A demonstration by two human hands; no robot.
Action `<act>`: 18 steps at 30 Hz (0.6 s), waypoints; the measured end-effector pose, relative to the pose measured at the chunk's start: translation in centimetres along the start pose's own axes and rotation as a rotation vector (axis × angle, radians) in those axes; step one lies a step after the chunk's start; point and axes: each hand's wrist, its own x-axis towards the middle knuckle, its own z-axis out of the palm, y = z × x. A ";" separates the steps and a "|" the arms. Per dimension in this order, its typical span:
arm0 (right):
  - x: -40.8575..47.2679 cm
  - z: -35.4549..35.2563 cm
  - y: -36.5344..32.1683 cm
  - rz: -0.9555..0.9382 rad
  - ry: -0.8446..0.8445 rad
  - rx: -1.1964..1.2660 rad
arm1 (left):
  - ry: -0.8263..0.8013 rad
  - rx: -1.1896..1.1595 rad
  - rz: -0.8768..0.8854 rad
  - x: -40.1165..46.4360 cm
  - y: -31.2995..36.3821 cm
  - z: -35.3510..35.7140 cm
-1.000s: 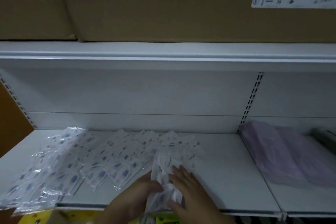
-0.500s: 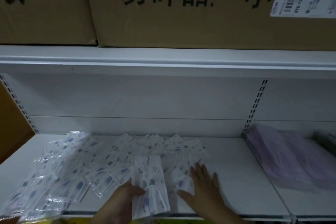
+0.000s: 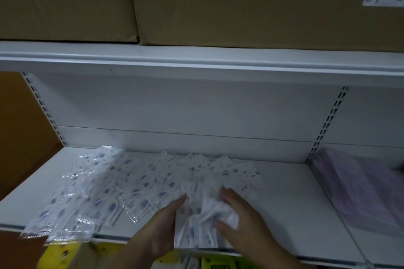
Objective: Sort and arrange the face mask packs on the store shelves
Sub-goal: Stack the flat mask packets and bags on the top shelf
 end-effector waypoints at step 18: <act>1.6 1.7 3.8 0.377 -0.189 -0.627 | 0.157 0.103 0.138 -0.8 -0.6 -1.4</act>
